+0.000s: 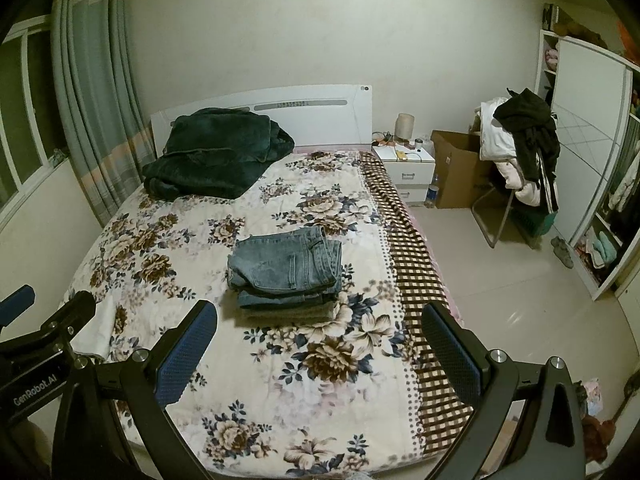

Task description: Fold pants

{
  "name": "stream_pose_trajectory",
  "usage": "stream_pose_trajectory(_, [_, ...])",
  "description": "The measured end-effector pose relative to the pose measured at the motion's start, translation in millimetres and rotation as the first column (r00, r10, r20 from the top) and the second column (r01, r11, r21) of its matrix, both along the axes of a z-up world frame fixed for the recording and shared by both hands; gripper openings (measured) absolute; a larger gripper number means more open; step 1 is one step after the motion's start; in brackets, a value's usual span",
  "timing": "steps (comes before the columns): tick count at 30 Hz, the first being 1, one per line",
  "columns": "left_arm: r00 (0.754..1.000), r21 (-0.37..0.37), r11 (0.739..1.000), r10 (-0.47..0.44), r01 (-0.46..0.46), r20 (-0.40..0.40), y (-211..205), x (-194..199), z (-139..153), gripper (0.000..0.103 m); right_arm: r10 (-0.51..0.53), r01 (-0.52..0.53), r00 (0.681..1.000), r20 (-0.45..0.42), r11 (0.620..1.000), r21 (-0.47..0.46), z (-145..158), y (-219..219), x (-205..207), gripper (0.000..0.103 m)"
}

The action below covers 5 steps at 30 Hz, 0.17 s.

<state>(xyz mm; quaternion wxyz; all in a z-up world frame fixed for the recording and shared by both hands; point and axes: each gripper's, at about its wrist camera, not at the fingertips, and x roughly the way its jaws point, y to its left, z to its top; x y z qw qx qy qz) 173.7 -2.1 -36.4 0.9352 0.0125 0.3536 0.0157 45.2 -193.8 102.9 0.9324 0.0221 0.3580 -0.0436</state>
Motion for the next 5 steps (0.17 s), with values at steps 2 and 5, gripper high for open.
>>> stream_pose_trajectory(2, [1.000,-0.002,1.000,-0.002,0.002,0.003,1.5,-0.1,-0.3,0.103,-0.002,0.002,1.000,0.000,1.000,0.000,0.1,0.1,0.0,0.103])
stream_pose_trajectory(5, [1.000,-0.003,1.000,0.001,-0.001,0.012,3.4,-1.0,1.2,0.103,-0.003,0.003,1.000,0.001,1.000,0.000,-0.1,-0.2,0.0,0.103])
